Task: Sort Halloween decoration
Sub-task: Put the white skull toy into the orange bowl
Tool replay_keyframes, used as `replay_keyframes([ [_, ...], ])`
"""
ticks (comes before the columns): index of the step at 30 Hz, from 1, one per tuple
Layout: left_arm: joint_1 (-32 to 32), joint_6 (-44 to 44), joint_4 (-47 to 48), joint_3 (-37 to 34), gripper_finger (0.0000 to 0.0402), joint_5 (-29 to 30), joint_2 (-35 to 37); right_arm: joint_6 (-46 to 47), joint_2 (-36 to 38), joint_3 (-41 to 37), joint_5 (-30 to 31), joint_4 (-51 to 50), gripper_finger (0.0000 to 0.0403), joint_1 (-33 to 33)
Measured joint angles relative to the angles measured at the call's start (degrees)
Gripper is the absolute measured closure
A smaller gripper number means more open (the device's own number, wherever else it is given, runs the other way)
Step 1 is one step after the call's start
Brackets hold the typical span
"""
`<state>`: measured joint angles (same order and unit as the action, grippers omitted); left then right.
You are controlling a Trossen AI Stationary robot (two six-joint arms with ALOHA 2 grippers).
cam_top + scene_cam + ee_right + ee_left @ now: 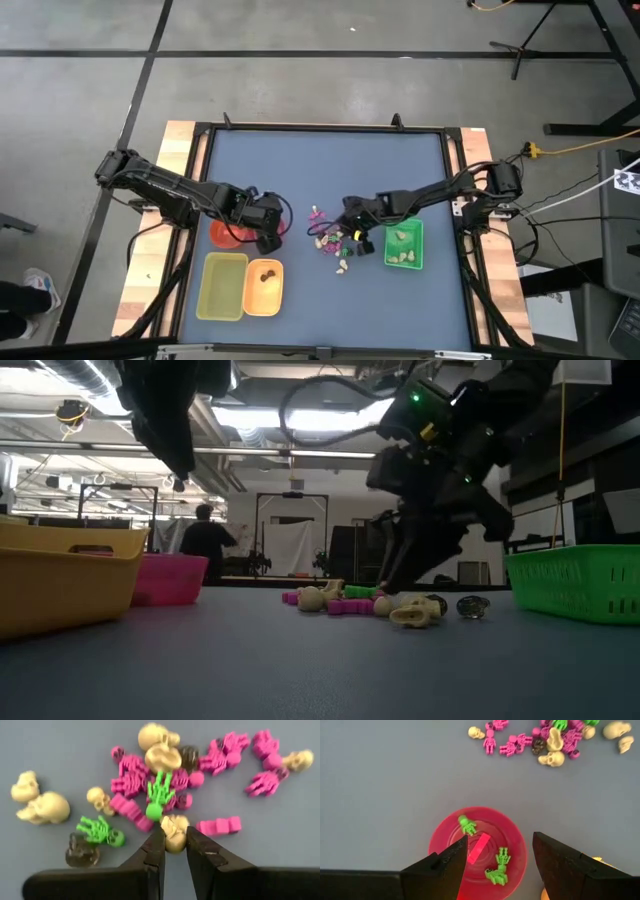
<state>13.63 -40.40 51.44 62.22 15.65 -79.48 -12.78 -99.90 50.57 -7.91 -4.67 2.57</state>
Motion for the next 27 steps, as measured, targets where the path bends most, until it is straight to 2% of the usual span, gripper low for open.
replay_keyframes([
  [17,0.0,0.0,-11.1,0.0,0.0194,-0.1,0.0,0.0,0.0,8.5,-0.2,0.9,0.0343,0.0],
  [24,0.0,-0.6,-20.9,0.0,0.0194,0.0,0.0,0.0,0.0,11.2,-0.2,8.2,0.0343,0.0],
  [27,-0.1,-4.9,-24.4,0.0,0.0194,0.8,0.0,0.0,0.0,11.8,-0.2,12.5,0.0343,0.0],
])
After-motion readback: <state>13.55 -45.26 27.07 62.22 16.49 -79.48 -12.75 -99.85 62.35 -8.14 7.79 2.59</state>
